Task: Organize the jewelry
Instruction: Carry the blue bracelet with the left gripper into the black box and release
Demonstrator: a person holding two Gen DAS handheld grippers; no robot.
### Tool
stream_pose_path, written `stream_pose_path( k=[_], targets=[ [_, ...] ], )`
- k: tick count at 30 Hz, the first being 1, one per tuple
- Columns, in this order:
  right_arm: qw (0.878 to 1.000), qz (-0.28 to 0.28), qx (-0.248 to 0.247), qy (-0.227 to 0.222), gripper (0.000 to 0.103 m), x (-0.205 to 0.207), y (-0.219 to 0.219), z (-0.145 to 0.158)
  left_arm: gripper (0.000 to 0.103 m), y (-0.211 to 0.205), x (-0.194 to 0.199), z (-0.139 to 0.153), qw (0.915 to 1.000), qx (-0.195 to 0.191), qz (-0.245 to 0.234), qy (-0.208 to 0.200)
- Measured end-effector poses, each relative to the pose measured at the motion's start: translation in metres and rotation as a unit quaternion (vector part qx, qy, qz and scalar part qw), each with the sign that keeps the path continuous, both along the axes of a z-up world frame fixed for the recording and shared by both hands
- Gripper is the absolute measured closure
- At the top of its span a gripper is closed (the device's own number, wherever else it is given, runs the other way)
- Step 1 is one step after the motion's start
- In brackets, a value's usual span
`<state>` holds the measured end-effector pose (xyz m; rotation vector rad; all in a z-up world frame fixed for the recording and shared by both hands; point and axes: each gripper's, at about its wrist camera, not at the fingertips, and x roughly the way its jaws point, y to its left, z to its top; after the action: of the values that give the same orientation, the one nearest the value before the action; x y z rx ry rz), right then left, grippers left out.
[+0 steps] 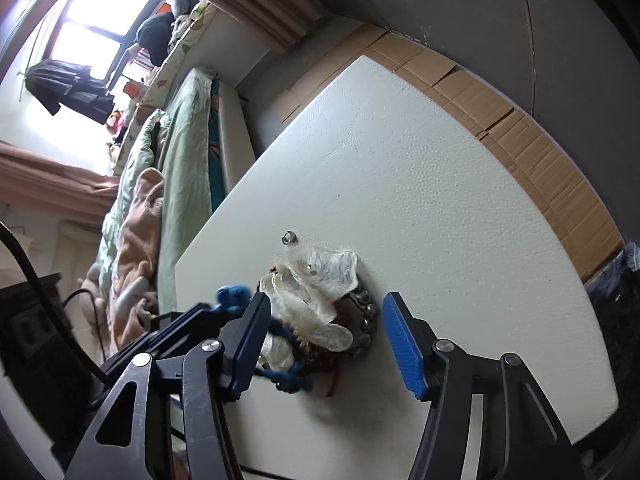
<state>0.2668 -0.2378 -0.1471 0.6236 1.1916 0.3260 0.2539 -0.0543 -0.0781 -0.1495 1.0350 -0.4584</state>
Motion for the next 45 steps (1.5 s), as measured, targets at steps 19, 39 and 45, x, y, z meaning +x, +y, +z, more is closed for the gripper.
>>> stream_pose_path(
  k=[19,39,45],
  targets=[
    [0.999,0.019,-0.002,-0.032,0.099,-0.002,0.018,0.011,0.091,0.066,-0.023,0.053,0.994,-0.037,0.08,-0.065],
    [0.97,0.071,0.126,-0.195,0.099,-0.042,0.075,0.083,0.091,0.165,-0.076,0.071,0.9756,-0.079,0.18,-0.099],
    [0.962,0.108,0.143,-0.204,0.099,-0.042,0.113,0.086,0.091,0.188,-0.085,0.07,0.9712,-0.081,0.199,-0.104]
  ],
)
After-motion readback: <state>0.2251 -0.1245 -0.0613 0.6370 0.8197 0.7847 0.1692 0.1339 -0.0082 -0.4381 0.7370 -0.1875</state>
